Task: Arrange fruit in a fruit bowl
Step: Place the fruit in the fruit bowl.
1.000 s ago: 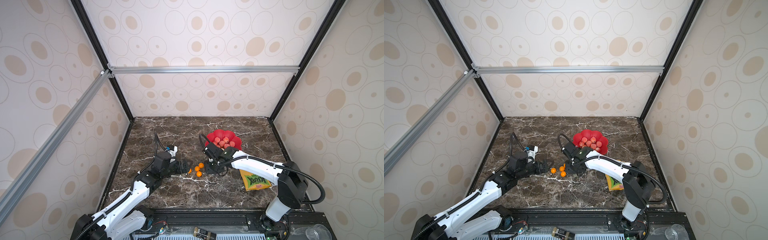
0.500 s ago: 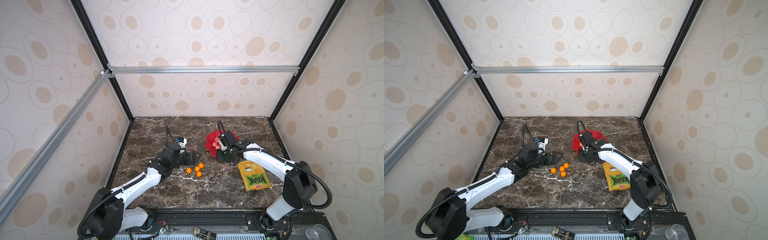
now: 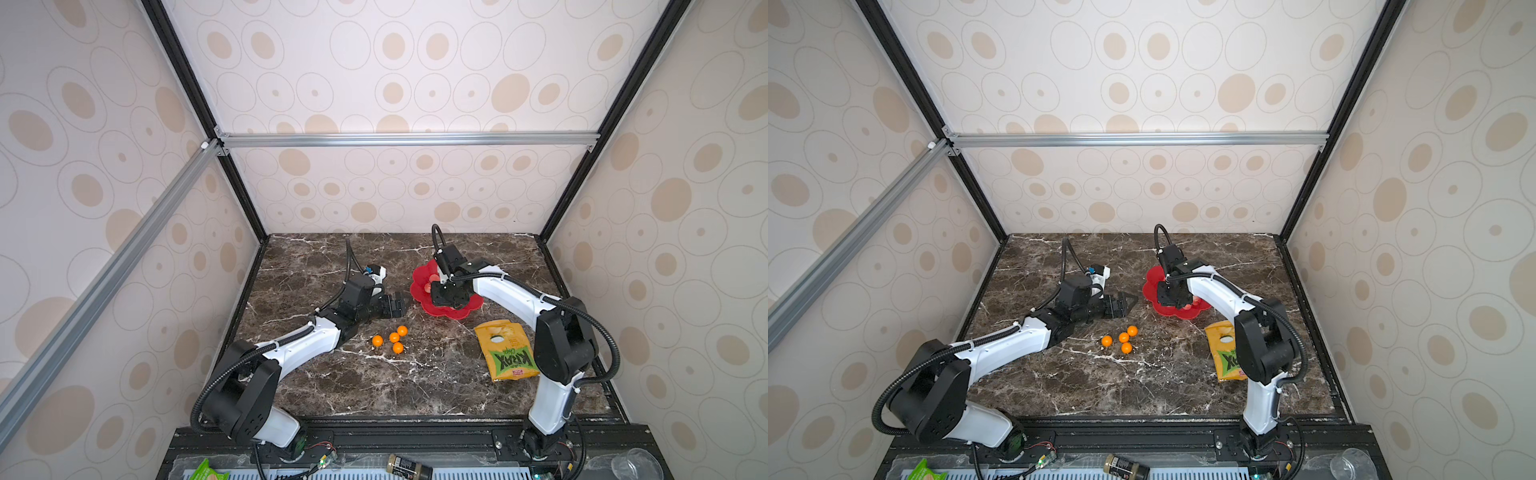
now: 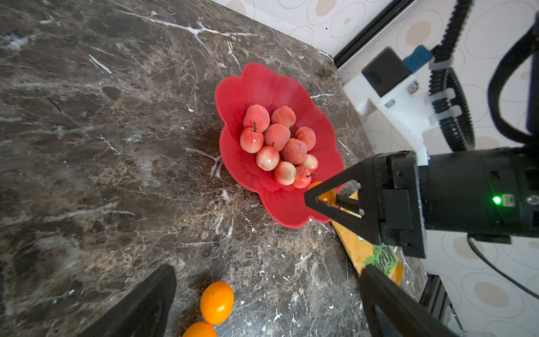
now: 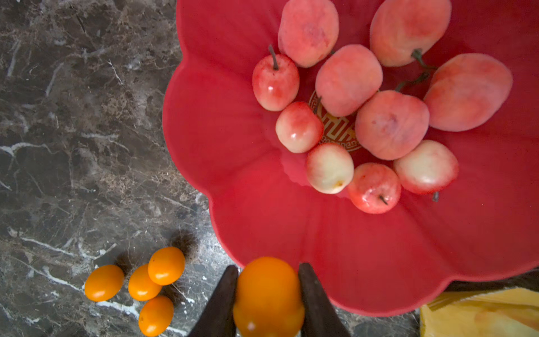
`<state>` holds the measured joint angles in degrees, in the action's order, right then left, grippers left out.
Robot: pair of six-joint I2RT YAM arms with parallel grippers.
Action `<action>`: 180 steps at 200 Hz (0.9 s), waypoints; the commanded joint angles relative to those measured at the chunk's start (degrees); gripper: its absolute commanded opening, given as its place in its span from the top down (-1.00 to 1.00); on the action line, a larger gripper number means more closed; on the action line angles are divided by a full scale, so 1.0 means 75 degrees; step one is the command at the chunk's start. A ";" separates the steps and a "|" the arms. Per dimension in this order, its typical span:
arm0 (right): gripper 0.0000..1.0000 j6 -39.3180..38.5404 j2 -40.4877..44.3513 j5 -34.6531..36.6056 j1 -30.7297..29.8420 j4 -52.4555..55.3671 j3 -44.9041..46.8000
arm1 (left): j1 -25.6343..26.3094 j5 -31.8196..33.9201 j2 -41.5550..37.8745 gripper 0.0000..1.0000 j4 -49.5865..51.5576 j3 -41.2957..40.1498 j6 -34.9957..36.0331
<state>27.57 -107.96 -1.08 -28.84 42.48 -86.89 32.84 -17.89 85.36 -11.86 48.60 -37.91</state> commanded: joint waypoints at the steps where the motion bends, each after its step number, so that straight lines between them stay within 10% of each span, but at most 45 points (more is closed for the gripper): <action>1: 0.88 0.0047 -0.0425 0.0146 0.0032 0.0346 -0.0419 | 0.0062 -0.0132 0.0108 -0.98 -0.0309 0.0368 0.0156; 180: 0.57 0.0384 -0.2289 0.0449 0.0096 0.1048 -0.1960 | 0.0048 -0.0091 0.0359 -0.97 -0.0200 0.0422 0.0309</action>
<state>29.71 -123.90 1.54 -28.47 48.27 -100.12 32.86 -18.33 86.87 -12.84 49.19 -37.32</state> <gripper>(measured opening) 0.317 0.988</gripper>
